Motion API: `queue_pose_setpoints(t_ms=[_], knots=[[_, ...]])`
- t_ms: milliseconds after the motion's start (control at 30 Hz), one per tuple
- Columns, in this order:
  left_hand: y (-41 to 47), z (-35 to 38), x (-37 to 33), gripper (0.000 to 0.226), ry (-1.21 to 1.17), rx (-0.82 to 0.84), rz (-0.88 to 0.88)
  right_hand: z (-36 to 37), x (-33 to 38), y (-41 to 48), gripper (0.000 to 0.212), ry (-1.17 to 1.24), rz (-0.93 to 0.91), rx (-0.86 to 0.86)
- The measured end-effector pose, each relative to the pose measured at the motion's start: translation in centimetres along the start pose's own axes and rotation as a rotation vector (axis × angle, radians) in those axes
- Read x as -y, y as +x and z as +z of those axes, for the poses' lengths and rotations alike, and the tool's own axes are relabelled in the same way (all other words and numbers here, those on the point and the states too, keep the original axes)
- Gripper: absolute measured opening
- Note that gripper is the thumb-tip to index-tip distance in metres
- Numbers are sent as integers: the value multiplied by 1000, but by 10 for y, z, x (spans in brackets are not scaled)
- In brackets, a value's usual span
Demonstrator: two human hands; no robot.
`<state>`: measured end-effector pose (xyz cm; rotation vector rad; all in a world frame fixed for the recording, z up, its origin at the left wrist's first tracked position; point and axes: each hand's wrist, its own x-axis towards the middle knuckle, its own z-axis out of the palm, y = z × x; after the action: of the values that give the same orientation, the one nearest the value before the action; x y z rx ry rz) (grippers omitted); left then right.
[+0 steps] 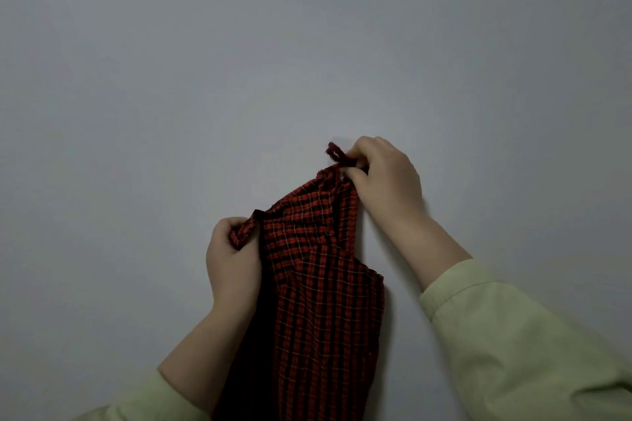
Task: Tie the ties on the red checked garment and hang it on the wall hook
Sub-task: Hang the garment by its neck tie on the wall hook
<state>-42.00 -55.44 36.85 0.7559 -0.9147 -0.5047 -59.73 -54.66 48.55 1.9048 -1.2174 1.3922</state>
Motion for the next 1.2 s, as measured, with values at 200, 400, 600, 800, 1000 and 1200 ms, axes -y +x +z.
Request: queue_pose_setpoints(t_ms=[200,400,600,800,1000,1200], knots=[[0,2,10,6,196,14,131,7,-7,-17,20,-57,-39,-15],[7,-6,22,5,342,1,231,12,-9,-30,10,-60,-5,-56],[5,-16,20,1,320,22,169,21,-14,-48,22,40,15,-50],[9,-26,20,11,310,76,113,19,-9,-80,30,266,-9,-127],[9,-40,18,21,79,383,-108,28,-1,-121,66,203,-66,136],[10,-53,18,38,-67,709,-407,34,-4,-146,88,333,221,114]])
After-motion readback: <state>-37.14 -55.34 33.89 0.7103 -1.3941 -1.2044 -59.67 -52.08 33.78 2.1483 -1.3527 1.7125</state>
